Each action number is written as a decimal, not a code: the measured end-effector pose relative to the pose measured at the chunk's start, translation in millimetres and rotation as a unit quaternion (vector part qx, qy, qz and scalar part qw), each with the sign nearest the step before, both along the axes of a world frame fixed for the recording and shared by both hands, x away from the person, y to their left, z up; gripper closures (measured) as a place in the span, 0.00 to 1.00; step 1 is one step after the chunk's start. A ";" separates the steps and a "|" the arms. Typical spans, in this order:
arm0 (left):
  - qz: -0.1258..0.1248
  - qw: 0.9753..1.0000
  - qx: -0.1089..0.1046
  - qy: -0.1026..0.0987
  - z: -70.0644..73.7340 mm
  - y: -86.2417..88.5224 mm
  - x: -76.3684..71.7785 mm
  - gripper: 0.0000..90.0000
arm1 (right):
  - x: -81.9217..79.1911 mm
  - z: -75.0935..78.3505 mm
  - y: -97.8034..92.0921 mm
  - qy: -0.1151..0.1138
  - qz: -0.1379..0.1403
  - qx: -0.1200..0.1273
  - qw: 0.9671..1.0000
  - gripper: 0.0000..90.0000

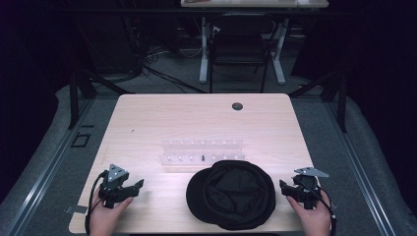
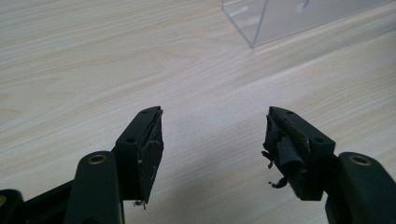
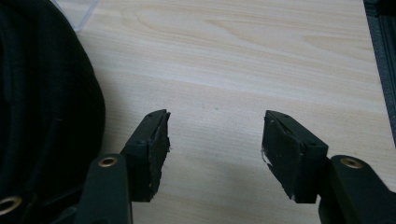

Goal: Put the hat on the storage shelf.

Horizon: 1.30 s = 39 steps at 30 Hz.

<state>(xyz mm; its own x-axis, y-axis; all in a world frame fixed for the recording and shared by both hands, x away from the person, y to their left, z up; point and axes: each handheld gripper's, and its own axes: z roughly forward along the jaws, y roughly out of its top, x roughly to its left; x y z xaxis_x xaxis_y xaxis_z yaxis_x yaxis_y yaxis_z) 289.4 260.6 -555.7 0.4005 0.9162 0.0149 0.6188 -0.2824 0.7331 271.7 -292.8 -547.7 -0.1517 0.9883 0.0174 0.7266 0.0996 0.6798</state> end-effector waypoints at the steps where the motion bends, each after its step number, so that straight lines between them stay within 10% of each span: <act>1: 0.000 1.000 0.000 0.000 0.0 0.0 0.0 0.41 | 0.0 0.0 0.0 0.000 0.000 0.000 1.000 0.46; 7: -0.001 1.000 -0.002 0.001 3.1 0.2 0.5 0.41 | -2.9 14.9 2.3 0.013 0.011 0.024 1.000 0.50; 14: -0.010 1.000 -0.017 0.007 4.8 -2.9 2.1 0.42 | 7.5 41.1 -3.6 0.092 0.025 0.095 0.991 0.44; 39: -0.008 1.000 -0.026 -0.006 4.8 -9.8 2.4 0.39 | 10.9 85.4 -2.5 0.120 0.051 0.060 0.990 0.36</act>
